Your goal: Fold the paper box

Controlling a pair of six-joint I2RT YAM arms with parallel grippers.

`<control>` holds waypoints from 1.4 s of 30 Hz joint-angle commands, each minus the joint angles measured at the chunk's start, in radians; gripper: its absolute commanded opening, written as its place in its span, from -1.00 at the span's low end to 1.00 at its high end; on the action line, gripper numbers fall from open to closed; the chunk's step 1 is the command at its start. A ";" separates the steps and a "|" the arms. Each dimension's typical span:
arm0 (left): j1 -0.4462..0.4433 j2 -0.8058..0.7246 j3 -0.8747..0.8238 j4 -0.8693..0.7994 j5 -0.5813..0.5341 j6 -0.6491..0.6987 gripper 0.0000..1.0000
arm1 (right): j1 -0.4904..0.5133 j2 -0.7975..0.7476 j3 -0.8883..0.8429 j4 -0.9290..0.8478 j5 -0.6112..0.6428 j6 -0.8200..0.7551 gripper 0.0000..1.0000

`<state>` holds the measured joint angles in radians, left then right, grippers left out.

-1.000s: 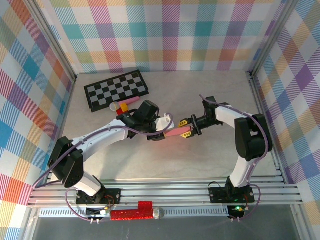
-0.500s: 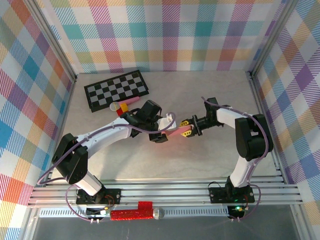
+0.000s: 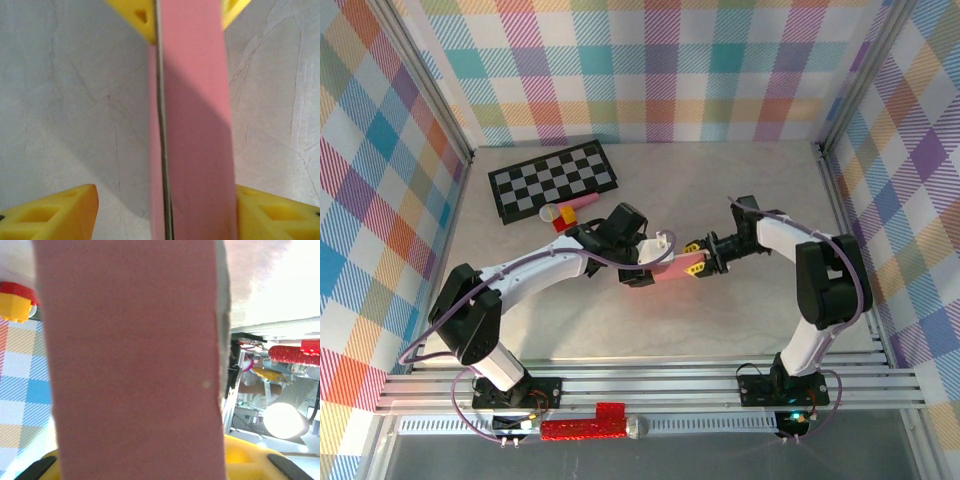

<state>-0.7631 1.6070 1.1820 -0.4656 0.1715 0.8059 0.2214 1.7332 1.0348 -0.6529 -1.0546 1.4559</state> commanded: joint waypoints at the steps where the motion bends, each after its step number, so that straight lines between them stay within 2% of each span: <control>1: -0.011 0.005 0.016 0.005 -0.003 0.034 0.24 | -0.008 -0.063 -0.038 -0.093 -0.003 0.053 -0.30; 6: -0.011 0.022 0.019 0.000 0.029 0.040 0.11 | -0.009 -0.086 -0.060 -0.057 0.017 0.129 -0.24; 13: 0.012 0.073 0.058 -0.007 0.087 -0.003 -0.12 | -0.034 -0.019 0.020 -0.081 0.042 0.100 -0.08; 18: 0.033 0.115 0.102 -0.043 0.125 -0.028 -0.16 | -0.074 0.005 0.122 -0.145 0.081 0.019 0.24; 23: 0.036 0.119 0.105 -0.044 0.125 -0.036 -0.18 | -0.104 -0.049 0.209 -0.193 0.194 -0.036 0.38; 26: 0.041 0.123 0.107 -0.041 0.123 -0.042 -0.20 | -0.122 -0.115 0.217 -0.176 0.269 -0.050 0.39; 31: 0.042 0.128 0.114 -0.039 0.123 -0.048 -0.21 | -0.114 -0.263 0.239 -0.246 0.502 -0.163 0.36; 33: 0.042 0.132 0.113 -0.039 0.121 -0.050 -0.21 | -0.083 -0.337 0.206 -0.246 0.606 -0.208 0.26; 36: 0.042 0.132 0.113 -0.035 0.121 -0.056 -0.20 | -0.023 -0.407 0.134 -0.215 0.689 -0.231 0.11; 42: 0.043 0.132 0.114 -0.036 0.120 -0.061 -0.20 | 0.102 -0.428 0.092 -0.162 0.777 -0.208 0.05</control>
<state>-0.7303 1.7180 1.2812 -0.4725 0.2615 0.7513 0.2890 1.2995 1.1427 -0.8303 -0.3702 1.2659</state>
